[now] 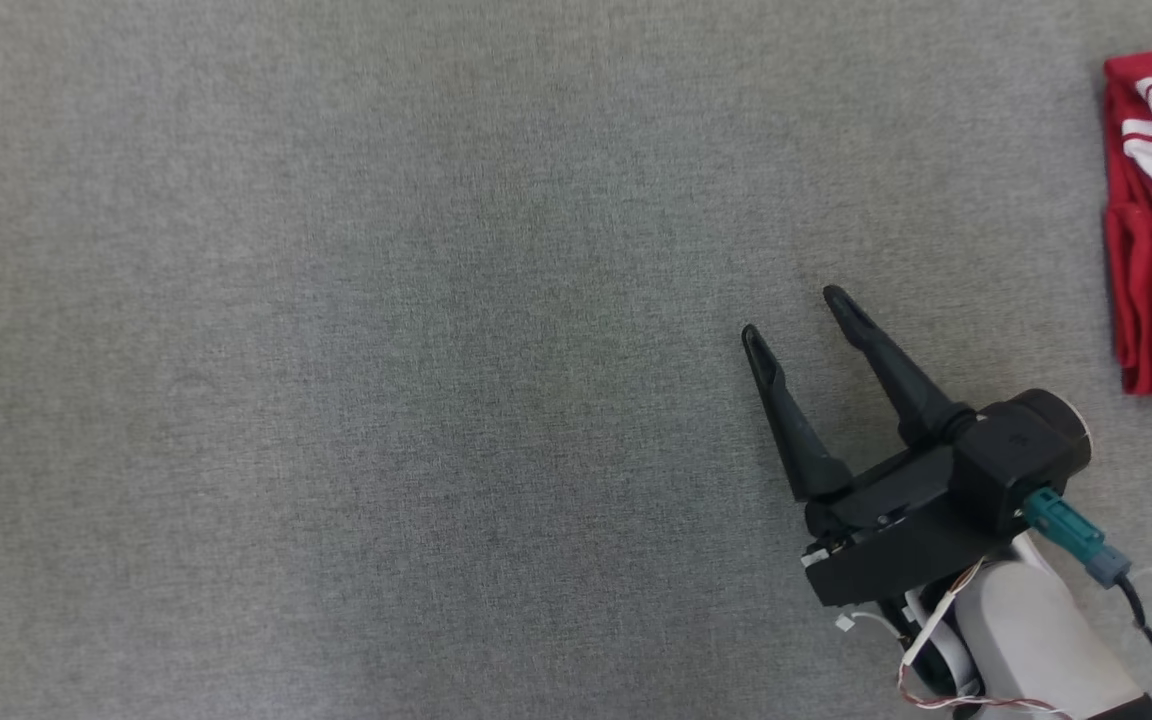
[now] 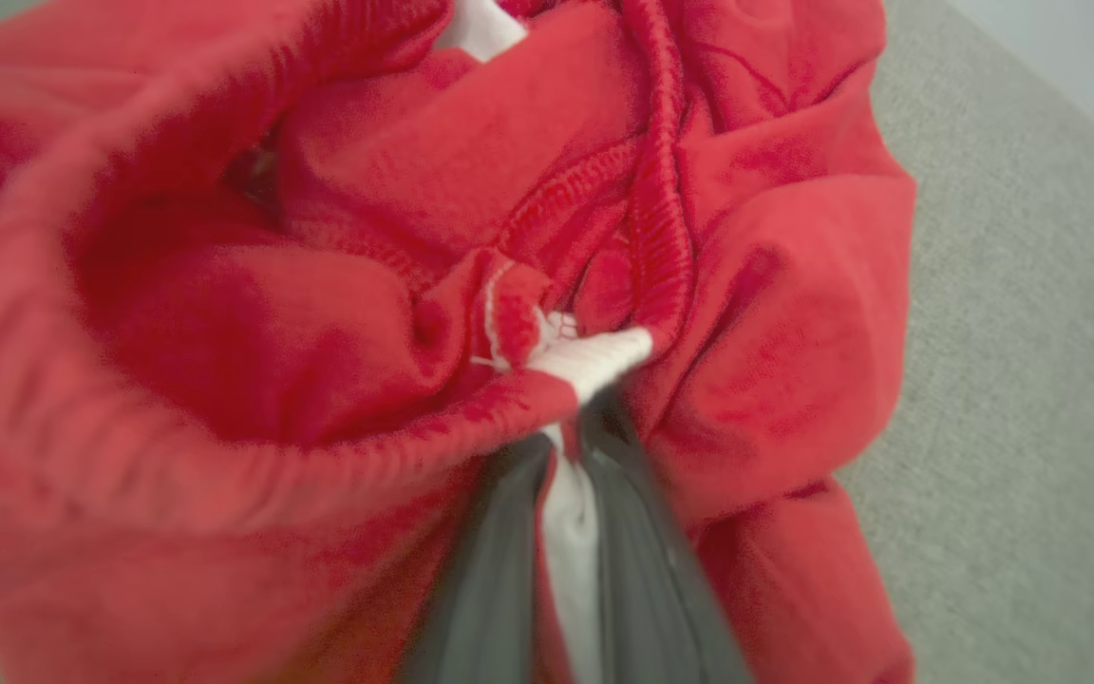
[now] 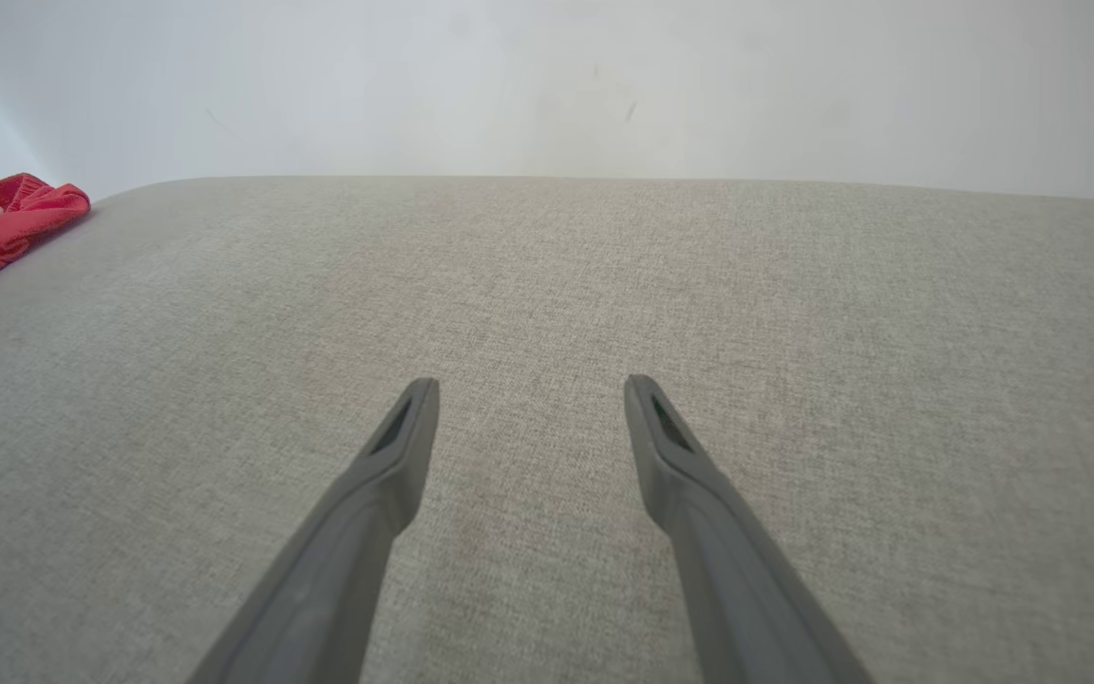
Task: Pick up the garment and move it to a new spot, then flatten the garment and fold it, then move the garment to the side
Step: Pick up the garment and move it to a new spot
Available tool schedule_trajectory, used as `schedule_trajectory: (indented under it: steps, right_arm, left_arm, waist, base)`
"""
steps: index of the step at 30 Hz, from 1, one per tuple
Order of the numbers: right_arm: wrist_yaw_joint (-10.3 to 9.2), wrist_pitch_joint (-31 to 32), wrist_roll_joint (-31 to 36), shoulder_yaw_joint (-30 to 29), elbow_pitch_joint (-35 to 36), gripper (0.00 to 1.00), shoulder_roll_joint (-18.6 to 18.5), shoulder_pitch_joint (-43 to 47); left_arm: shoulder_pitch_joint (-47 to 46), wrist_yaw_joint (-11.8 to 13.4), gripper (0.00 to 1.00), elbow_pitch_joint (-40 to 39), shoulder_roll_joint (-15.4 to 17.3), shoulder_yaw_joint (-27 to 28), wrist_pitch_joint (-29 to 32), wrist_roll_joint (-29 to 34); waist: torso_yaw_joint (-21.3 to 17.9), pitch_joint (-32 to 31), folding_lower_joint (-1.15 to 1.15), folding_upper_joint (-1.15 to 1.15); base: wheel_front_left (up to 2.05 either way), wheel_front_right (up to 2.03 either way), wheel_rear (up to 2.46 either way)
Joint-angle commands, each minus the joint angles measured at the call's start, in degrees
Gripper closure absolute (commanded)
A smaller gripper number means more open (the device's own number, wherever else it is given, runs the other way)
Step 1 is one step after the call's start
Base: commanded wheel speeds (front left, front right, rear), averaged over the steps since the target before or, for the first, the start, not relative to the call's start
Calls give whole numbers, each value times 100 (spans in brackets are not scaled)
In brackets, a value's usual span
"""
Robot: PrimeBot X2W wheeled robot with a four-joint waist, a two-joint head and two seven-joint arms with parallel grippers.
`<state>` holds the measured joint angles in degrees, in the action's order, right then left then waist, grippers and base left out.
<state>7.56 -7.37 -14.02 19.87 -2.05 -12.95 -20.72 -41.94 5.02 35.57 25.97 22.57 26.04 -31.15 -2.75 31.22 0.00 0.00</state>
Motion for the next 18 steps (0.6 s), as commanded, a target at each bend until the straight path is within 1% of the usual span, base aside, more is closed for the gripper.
schedule_trajectory:
  steps: [1, 3, 6, 10, 15, 18]
  right_arm:
    - [-17, -47, -5, 10, -24, 0, 51, 86]
    - [-17, -97, -37, 26, -90, 0, 85, 97]
    - [-17, -199, -103, 54, -253, 0, 184, 149]
    - [-17, -323, -210, 107, -509, 0, 304, 277]
    - [-17, -467, -305, 101, -834, 0, 446, 466]
    - [-17, -533, -344, 104, -990, 0, 503, 582]
  left_arm:
    - [304, -39, 100, 118, -162, -93, 85, 37]
    - [399, -112, 100, 48, -140, -131, 117, 36]
    - [503, -283, 100, -168, 109, -302, 141, 212]
    - [492, -456, 100, -652, 262, -396, 250, 213]
    - [416, -700, 100, -1318, 326, -753, 503, 327]
    - [289, -740, 100, -1721, 158, -984, 650, 312]
  waist:
    - [7, -192, 0, 0]
    - [0, -367, 0, 0]
    - [-28, -705, 0, 0]
    - [-78, -1205, 0, 0]
    - [-141, -1868, 0, 0]
    - [-196, -2239, 0, 0]
  base:
    - [0, 0, 0]
    - [0, 0, 0]
    - [0, 0, 0]
    - [0, 0, 0]
    - [0, 0, 0]
    - [0, 0, 0]
